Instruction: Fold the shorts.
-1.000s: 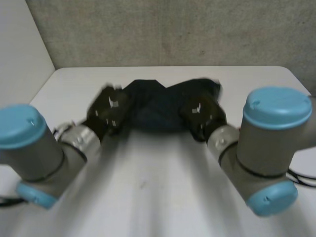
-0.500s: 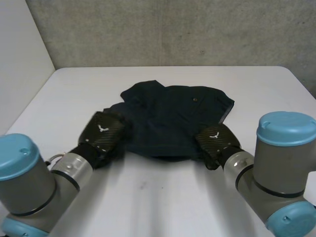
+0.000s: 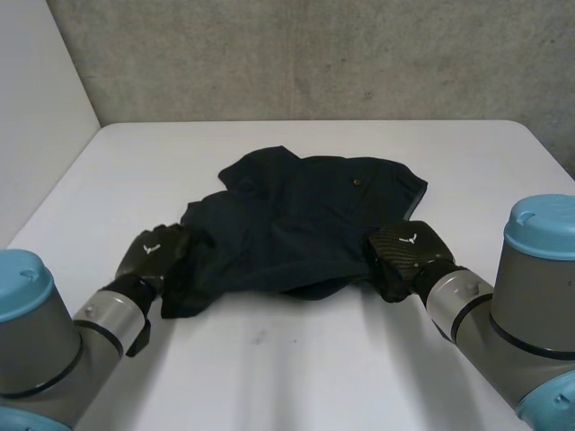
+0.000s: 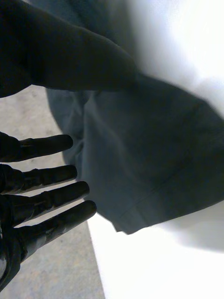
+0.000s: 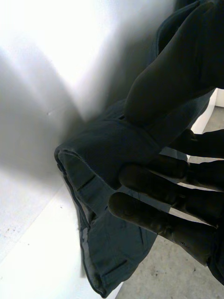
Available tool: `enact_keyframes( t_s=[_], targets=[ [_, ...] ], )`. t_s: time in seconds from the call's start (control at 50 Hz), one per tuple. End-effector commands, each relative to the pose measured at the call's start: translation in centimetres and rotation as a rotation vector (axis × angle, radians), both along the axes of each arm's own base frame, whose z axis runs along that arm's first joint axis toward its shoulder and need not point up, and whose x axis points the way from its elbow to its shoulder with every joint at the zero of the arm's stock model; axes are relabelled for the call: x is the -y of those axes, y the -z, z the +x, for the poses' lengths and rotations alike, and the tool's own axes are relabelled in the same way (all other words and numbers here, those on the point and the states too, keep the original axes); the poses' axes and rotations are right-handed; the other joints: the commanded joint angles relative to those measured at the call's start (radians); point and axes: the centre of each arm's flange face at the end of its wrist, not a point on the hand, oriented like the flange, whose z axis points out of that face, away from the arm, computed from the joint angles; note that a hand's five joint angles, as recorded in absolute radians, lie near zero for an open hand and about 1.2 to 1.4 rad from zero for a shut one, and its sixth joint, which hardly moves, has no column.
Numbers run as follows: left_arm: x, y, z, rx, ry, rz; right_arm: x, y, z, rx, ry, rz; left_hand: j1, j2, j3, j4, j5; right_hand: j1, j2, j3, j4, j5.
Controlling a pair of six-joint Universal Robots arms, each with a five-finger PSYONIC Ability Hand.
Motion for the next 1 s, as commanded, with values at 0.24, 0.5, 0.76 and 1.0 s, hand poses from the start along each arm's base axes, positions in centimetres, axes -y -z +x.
enact_keyframes(
  t_s=[0.24, 0.5, 0.76, 1.0],
  targets=[
    [-0.4, 1.9, -1.6, 0.111, -0.013, -0.010, 0.0, 0.0, 0.0, -0.002, 0.003, -0.001, 0.026, 0.035, 0.021, 0.041, 0.050, 0.420, 0.219, 0.194, 0.202, 0.233],
    [3.7, 2.0, -1.9, 0.309, -0.082, -0.175, 0.2, -2.4, 0.0, 0.021, 0.001, -0.080, 0.880, 0.889, 0.875, 0.895, 0.904, 0.420, 0.219, 0.194, 0.202, 0.233],
    [-2.9, -21.1, -1.1, 0.188, -0.065, -0.806, -0.8, -17.4, -0.6, -0.051, -0.025, -0.567, 0.880, 0.889, 0.875, 0.895, 0.904, 0.420, 0.219, 0.194, 0.202, 0.233],
    [-7.4, -31.8, 0.0, 0.122, -0.020, -0.980, -3.7, -29.4, -2.7, 0.030, 0.039, -0.828, 0.880, 0.889, 0.875, 0.895, 0.904, 0.420, 0.219, 0.194, 0.202, 0.233]
  ],
)
